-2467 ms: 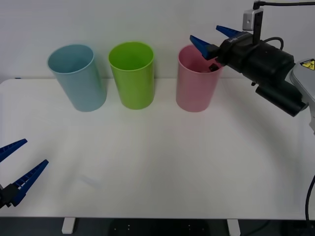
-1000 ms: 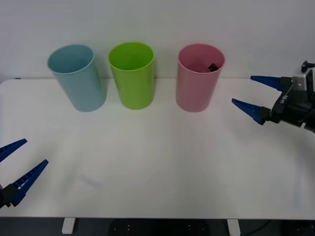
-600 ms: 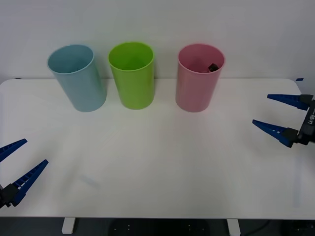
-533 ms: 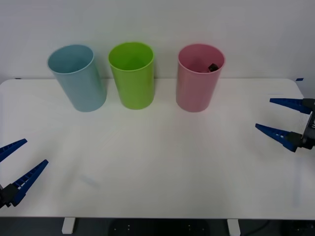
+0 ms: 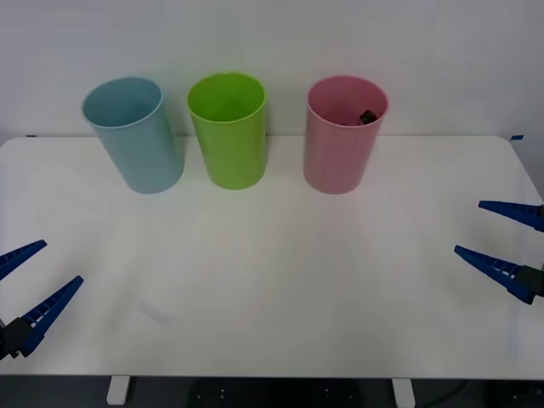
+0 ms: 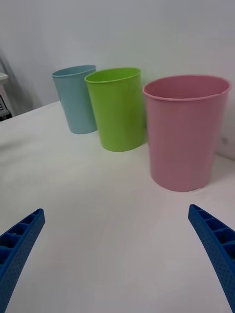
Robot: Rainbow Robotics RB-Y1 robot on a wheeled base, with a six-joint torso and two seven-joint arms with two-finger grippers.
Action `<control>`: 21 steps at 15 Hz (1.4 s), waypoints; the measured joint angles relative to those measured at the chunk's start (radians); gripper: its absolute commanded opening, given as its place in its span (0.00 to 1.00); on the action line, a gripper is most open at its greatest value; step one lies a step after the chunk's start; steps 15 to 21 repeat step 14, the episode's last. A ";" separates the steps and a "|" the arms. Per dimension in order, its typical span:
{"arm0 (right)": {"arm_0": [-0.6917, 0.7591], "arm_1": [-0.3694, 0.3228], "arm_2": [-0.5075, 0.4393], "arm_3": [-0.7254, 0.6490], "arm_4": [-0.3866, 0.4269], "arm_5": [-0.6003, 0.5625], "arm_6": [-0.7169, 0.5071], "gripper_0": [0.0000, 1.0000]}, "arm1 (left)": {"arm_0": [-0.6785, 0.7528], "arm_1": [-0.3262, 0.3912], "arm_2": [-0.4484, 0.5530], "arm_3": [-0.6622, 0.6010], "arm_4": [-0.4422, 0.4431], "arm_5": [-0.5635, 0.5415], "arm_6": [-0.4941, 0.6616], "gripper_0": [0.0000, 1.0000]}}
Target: Grasp the object on the table and drop it into the matching bin: aluminum can to the light blue bin, PET bottle to the pink bin.
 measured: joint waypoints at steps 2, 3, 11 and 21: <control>0.033 0.019 -0.008 -0.038 0.000 0.000 -0.012 1.00 | 0.000 0.000 0.000 0.000 0.000 0.000 0.000 1.00; 0.046 0.025 -0.010 -0.049 0.000 0.000 -0.016 1.00 | 0.000 0.000 0.000 0.000 0.000 0.000 0.000 1.00; 0.084 0.031 -0.002 -0.075 -0.003 -0.003 -0.015 1.00 | 0.000 0.000 0.000 0.000 0.000 0.000 0.000 1.00; 0.091 0.031 -0.001 -0.075 -0.003 -0.003 -0.014 1.00 | 0.000 0.000 0.000 0.000 0.000 0.000 0.000 1.00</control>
